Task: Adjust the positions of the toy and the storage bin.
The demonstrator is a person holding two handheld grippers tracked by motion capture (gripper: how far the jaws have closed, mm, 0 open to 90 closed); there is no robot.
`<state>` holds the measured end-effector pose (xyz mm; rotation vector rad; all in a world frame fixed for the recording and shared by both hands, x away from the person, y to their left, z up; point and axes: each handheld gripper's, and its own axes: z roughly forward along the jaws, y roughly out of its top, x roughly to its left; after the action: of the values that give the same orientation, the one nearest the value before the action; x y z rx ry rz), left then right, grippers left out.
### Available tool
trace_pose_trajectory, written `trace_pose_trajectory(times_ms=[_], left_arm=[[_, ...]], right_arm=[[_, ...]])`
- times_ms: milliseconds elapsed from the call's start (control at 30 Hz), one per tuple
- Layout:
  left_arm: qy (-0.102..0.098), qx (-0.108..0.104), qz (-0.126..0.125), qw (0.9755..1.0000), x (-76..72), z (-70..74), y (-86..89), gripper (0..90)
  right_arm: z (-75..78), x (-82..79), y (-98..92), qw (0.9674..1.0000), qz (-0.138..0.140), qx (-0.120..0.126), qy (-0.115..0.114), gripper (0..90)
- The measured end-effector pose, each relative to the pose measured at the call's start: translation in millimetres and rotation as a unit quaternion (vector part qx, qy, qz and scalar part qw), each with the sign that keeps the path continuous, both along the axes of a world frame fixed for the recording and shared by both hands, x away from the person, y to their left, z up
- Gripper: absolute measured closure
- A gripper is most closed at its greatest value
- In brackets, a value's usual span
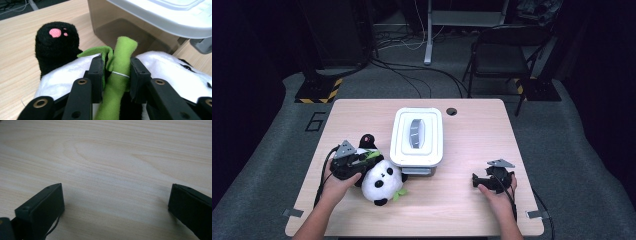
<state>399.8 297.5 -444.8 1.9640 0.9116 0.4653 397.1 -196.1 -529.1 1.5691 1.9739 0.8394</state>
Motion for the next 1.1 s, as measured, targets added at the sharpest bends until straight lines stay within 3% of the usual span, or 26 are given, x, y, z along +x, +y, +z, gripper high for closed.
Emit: trace_pose_trajectory(times_ms=[400,467,700,767,1033,1100], left_arm=[[-0.013,-0.022,-0.004,0.9997,0.5,21.9,38.0,71.8],[-0.007,-0.024,-0.012,0.9996,2.1,23.3,44.3,71.9],[0.009,-0.029,-0.002,0.9995,7.6,6.9,52.3,71.5],[0.009,-0.044,0.003,0.999,8.1,2.1,54.2,70.6],[0.017,-0.046,0.022,0.9985,5.9,0.6,48.8,54.2],[0.019,-0.053,0.027,0.9981,4.6,2.3,48.2,48.9]], right_arm=[[0.0,0.0,0.0,1.0,0.0,0.0,0.0,0.0],[0.0,0.0,0.0,1.0,0.0,0.0,0.0,0.0],[0.0,0.1,0.1,1.0,0.0,0.0,0.0,0.0],[0.1,0.1,0.1,1.0,0.0,0.0,0.001,0.0],[0.0,-0.4,1.4,1.0,0.001,0.004,-0.004,1.6],[0.8,-0.7,0.9,0.9999,0.013,-0.001,-0.003,4.4]])
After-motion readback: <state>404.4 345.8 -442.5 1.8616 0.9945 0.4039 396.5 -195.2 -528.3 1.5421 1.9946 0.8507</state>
